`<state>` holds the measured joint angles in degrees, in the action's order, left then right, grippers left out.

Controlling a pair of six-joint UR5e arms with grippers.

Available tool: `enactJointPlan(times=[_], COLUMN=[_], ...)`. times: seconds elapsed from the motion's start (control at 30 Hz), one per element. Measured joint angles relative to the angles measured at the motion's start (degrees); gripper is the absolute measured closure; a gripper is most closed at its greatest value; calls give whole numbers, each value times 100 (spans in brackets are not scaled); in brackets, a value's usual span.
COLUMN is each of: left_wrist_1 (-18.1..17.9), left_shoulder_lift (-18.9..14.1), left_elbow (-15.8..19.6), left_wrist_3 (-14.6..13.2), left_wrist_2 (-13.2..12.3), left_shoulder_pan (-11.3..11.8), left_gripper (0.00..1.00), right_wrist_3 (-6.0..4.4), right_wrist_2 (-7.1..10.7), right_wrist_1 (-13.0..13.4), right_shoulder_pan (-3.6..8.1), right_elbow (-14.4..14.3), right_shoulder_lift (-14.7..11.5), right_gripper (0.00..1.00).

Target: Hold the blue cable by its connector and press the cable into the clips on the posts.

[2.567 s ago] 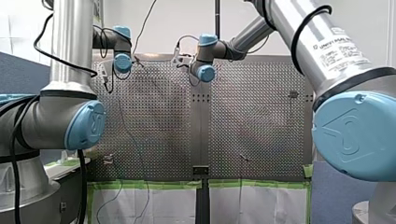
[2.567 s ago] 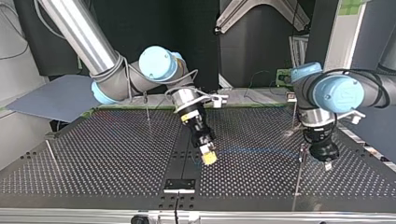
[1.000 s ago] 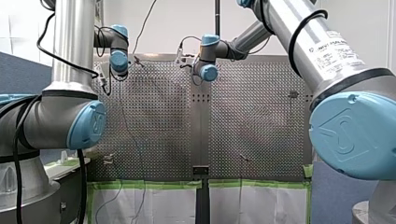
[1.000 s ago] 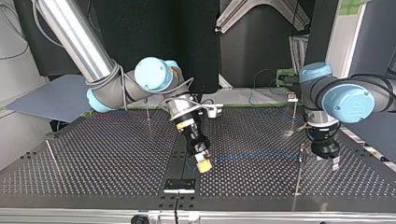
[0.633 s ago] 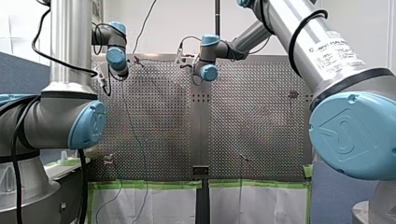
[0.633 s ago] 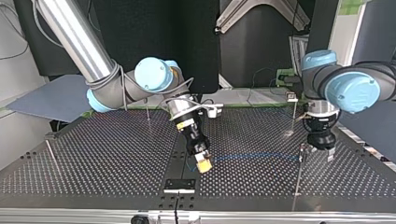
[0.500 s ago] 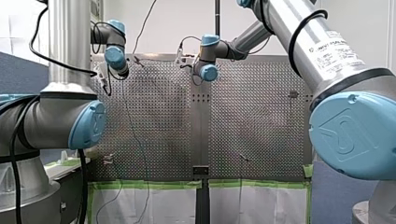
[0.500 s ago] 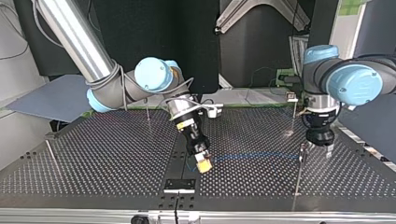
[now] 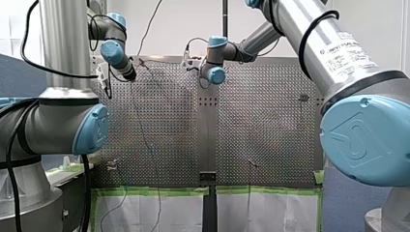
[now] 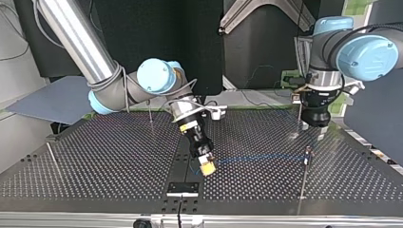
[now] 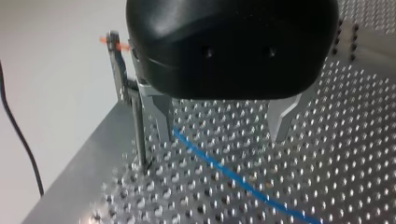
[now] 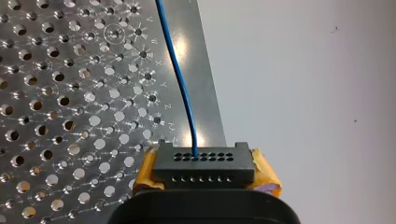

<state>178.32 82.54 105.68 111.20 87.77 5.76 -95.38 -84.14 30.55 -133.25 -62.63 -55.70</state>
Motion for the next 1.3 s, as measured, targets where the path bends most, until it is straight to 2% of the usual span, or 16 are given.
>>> enactJointPlan(times=[0.2, 0.37, 0.53, 0.8, 1.1, 1.3], left_wrist_1=[-60, -302, -404, -221, -319, -411], left_shoulder_lift=[-313, -525, -564, -543, -422, -487], left_elbow=[3, -44, -108, -134, -144, -147], left_wrist_3=[-241, -468, -680, -1097, -1607, -1932], left_wrist_2=[-314, -500, -376, -79, -161, -155], left_shoulder_pan=[1, 4, 9, -73, -181, -190], left_gripper=[0, 0, 0, 0, 0, 0], right_wrist_3=[0, 0, 0, 8, 9, 9], right_wrist_2=[-24, -189, -306, -347, -348, -345], right_wrist_1=[-46, -92, -129, -154, -160, -163], right_shoulder_pan=[-1, 2, 4, 6, 13, 16], right_elbow=[0, -1, 0, 0, 0, -2], right_shoulder_lift=[0, 2, 8, 11, 17, 20], right_gripper=[100, 100, 100, 100, 100, 100])
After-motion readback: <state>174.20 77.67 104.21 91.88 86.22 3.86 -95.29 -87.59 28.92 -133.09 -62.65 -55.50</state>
